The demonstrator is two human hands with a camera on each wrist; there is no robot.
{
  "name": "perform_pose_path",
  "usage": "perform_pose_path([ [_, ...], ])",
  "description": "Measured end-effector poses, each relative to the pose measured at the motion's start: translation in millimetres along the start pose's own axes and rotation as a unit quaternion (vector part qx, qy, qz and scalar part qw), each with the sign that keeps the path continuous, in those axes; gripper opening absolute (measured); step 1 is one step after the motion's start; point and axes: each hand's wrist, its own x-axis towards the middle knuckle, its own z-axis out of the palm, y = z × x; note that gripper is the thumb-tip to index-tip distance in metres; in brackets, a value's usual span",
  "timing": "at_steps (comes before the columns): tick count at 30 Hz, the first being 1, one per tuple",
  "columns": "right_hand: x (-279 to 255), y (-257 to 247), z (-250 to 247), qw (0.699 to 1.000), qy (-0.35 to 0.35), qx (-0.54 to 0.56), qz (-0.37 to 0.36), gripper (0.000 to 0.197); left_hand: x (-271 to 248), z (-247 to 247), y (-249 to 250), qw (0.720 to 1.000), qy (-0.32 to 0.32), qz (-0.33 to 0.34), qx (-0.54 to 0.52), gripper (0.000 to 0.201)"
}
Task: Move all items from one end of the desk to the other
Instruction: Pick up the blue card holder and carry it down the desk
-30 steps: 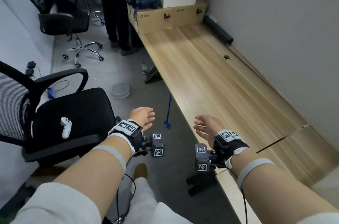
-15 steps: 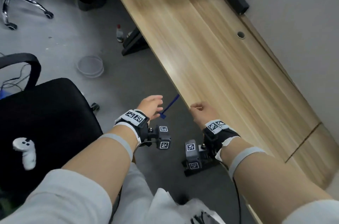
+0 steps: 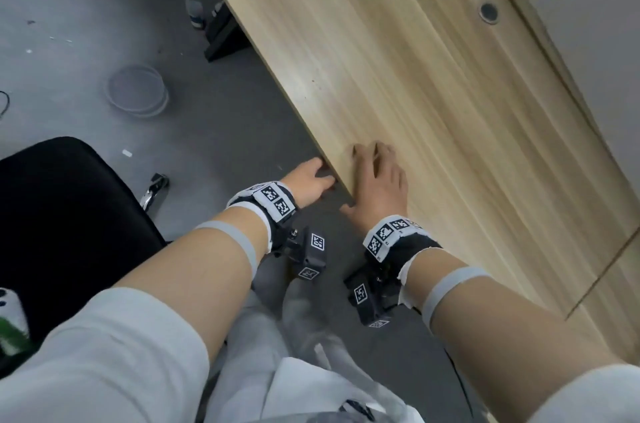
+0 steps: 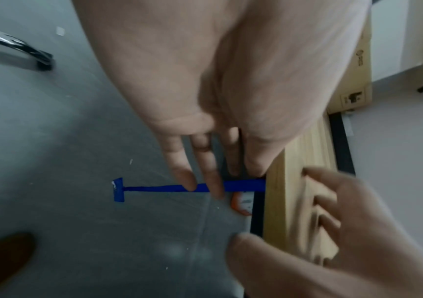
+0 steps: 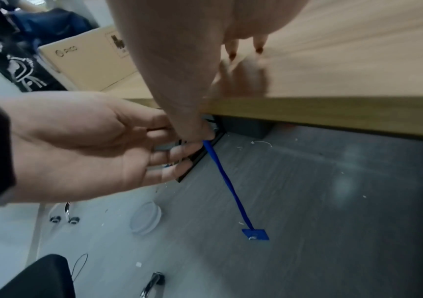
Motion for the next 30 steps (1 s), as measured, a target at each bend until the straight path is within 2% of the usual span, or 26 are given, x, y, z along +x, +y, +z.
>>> perform_pose_path([
  [3, 8.9, 5.7, -0.7, 0.999, -0.013, -0.035, -0.014, 0.118, -8.2, 6.1, 15.8, 0.999, 0.002, 0.001, -0.040, 0.020],
  [4, 10.6, 4.7, -0.5, 0.999, -0.014, -0.036, -0.014, 0.119, -9.3, 7.2, 17.0, 0.999, 0.006, -0.002, -0.046, 0.015],
  [8, 13.3, -6.9, -1.7, 0.998, -0.035, -0.046, 0.002, 0.119, -20.0, 1.7, 19.9, 1.000, 0.014, 0.002, -0.021, 0.020],
  [11, 13.5, -8.9, -5.9, 0.997, -0.052, -0.056, 0.001, 0.120, -22.5, -6.1, 26.9, 0.998, 0.026, 0.012, 0.051, 0.031],
  [15, 13.6, -9.9, -4.5, 0.998, -0.043, -0.049, 0.003, 0.118, -29.0, -25.8, 11.7, 0.992, 0.030, -0.017, 0.121, 0.036],
  [20, 13.4, -10.5, -3.7, 0.997, -0.068, -0.039, 0.006, 0.114, -43.8, -43.7, -3.9, 0.993, 0.030, -0.032, 0.111, 0.031],
  [23, 17.7, -14.2, -17.3, 0.999, -0.038, 0.027, 0.015, 0.103, -54.8, -43.6, 0.7, 0.997, 0.034, -0.027, 0.066, 0.030],
  [25, 24.4, -21.8, -30.7, 0.992, 0.019, 0.125, -0.030, 0.088, -64.3, -42.6, 8.5, 0.997, 0.035, -0.012, 0.063, 0.030],
  [26, 27.9, -28.6, -37.8, 0.982, 0.026, 0.178, -0.064, 0.078, -70.2, -42.4, 14.1, 0.997, 0.038, -0.002, 0.065, 0.029],
  [28, 33.1, -46.1, -51.9, 0.963, -0.041, 0.240, -0.115, 0.055, -83.3, -44.9, 25.2, 0.996, 0.049, 0.020, 0.067, 0.028],
  [30, 32.9, -64.7, -58.1, 0.954, -0.147, 0.214, -0.153, 0.033, -97.3, -50.6, 32.1, 0.994, 0.072, 0.039, 0.067, 0.030],
])
